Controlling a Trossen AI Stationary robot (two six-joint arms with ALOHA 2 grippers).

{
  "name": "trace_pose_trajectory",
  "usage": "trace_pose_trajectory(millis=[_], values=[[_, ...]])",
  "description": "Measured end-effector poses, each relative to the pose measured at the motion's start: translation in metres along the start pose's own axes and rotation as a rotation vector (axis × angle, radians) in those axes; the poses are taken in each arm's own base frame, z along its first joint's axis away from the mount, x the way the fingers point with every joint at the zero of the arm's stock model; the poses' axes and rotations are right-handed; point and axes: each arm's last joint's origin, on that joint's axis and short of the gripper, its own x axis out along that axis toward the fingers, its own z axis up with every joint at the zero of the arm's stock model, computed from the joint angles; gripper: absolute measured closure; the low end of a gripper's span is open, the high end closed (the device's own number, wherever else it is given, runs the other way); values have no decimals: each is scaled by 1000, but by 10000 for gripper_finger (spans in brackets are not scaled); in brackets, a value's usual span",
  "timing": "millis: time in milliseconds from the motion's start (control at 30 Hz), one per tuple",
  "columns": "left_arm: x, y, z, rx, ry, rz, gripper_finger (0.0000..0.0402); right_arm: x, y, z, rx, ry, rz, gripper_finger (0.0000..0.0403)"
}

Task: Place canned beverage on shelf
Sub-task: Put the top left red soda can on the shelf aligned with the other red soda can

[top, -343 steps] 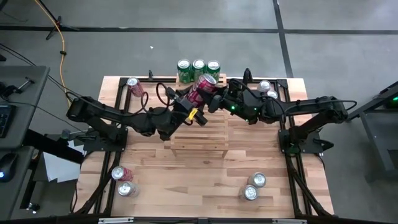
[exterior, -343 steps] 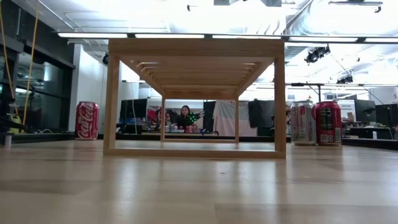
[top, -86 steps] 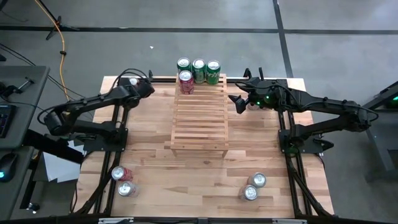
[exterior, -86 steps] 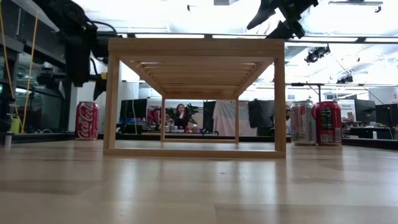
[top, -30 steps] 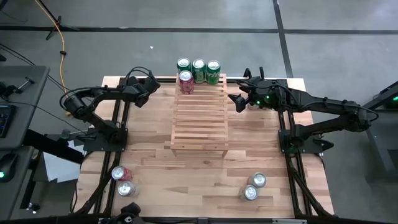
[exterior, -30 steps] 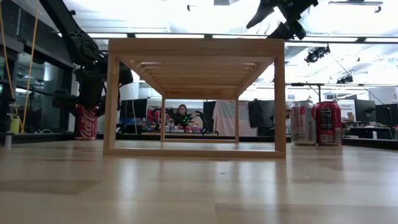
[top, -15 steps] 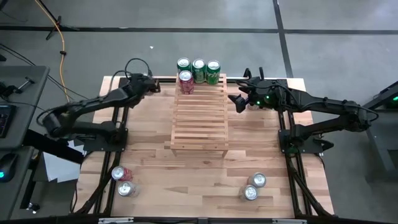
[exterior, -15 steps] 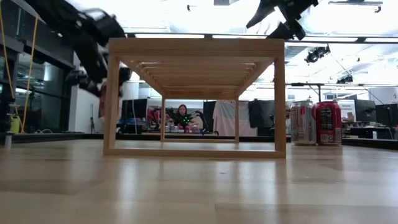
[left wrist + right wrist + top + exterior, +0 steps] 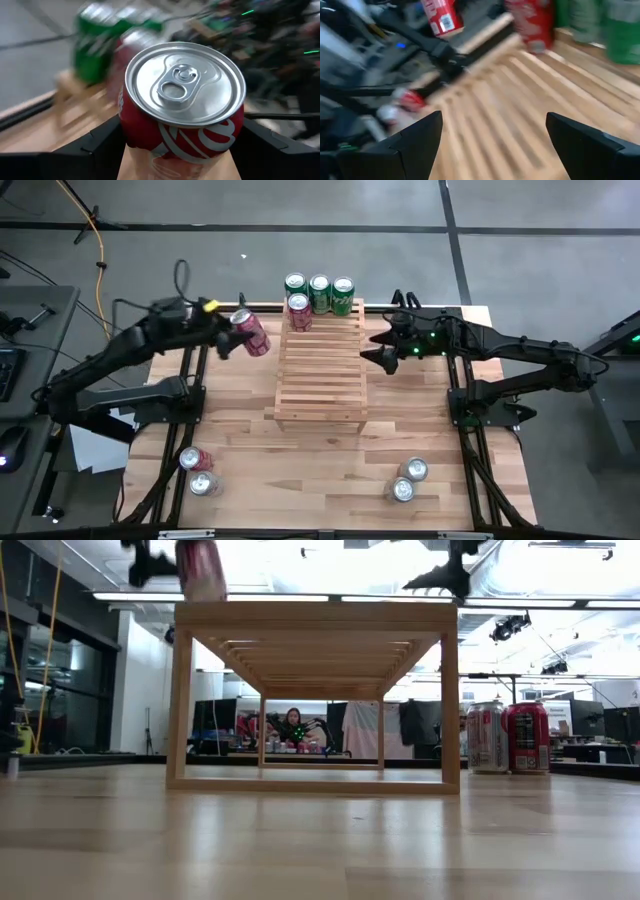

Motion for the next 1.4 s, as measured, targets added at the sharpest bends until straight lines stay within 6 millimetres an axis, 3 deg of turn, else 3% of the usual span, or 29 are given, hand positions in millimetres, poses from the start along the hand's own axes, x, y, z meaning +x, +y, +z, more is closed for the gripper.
trace_pose_trajectory(millis=[200, 467, 667, 800, 1000, 1167, 1400], values=[[-22, -29, 24, 119, -56, -183, 124, 0, 16, 17, 64, -168, 176, 61], [0, -55, 35, 308, -125, -333, 124, 25, 42, 28, 40, -383, 357, 61], [31, -71, 30, 295, -52, -461, 124, 66, 51, 11, 18, -323, 375, 61], [51, -83, 24, 282, -19, -505, 124, 83, 66, 9, -99, -257, 354, 61], [82, -99, 17, 328, 30, -417, 124, 96, 84, 15, -302, -74, 259, 61], [101, -108, 18, 343, 40, -371, 124, 96, 88, 24, -315, 21, 204, 61], [114, -119, 20, 385, 41, -365, 124, 98, 89, 28, -331, 21, 207, 61]])
